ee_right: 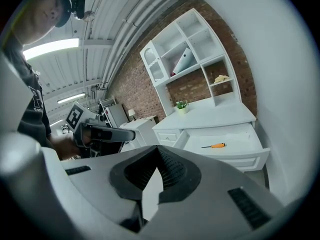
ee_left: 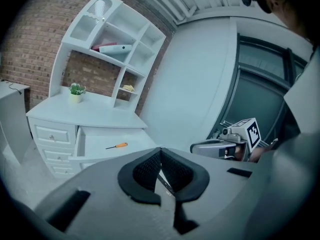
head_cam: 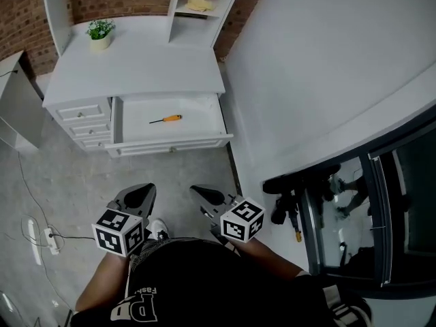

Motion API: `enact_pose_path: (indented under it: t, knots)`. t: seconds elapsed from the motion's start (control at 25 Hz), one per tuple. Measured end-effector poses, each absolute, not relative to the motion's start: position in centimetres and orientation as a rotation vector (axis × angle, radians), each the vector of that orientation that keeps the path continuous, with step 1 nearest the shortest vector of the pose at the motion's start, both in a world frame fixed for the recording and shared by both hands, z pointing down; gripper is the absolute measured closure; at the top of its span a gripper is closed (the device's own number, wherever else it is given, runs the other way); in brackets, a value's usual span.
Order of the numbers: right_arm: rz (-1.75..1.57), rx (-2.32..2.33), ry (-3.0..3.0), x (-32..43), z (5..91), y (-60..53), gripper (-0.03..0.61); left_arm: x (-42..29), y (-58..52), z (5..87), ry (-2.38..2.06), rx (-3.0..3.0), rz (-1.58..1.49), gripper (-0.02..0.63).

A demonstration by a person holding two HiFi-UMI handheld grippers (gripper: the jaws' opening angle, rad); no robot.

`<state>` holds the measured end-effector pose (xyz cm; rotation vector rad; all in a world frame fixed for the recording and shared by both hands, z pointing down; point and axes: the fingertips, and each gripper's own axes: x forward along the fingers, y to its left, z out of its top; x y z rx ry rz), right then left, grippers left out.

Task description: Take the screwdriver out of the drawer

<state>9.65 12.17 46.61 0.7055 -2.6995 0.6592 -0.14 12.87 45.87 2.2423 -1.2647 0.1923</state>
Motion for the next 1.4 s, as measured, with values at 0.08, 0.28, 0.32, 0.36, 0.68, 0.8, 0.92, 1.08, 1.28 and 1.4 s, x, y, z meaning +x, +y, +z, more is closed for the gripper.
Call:
enact_pose_path:
  t: [0.08, 0.28, 0.32, 0.36, 0.68, 0.8, 0.92, 1.08, 1.28, 1.4]
  knots:
    - [0.650, 0.710, -2.703, 8.5, 46.5, 11.2, 0.572, -1.2, 11.9, 45.9, -1.255, 2.244, 0.186, 0.598]
    - [0.651, 0.728, -2.695, 6.7, 46.8, 9.6, 0.572, -3.1, 10.2, 46.0, -1.240, 2.253, 0.175, 0.598]
    - [0.652, 0.732, -2.691, 6.5, 46.9, 9.3, 0.572, -3.4, 9.9, 46.1, -1.236, 2.254, 0.174, 0.598]
    - [0.651, 0.736, -2.686, 6.2, 47.0, 9.1, 0.572, -3.7, 9.7, 46.2, -1.232, 2.255, 0.173, 0.598]
    - [0.649, 0.749, -2.652, 5.3, 47.0, 8.3, 0.572, -4.7, 9.0, 47.0, -1.199, 2.244, 0.165, 0.598]
    - [0.656, 0.742, -2.639, 5.2, 47.1, 8.2, 0.572, -4.8, 8.7, 47.1, -1.196, 2.237, 0.158, 0.598]
    - [0.665, 0.738, -2.630, 5.2, 47.3, 7.7, 0.572, -5.1, 8.4, 47.2, -1.206, 2.225, 0.149, 0.598]
    - [0.669, 0.712, -2.641, 4.7, 47.6, 6.8, 0.572, -5.7, 7.9, 47.7, -1.232, 2.200, 0.151, 0.598]
    - [0.690, 0.668, -2.662, 3.9, 48.1, 4.8, 0.572, -6.2, 6.6, 47.7, -1.277, 2.174, 0.154, 0.598]
    - [0.700, 0.640, -2.679, 3.2, 48.2, 3.2, 0.572, -6.7, 5.6, 47.7, -1.303, 2.157, 0.162, 0.598]
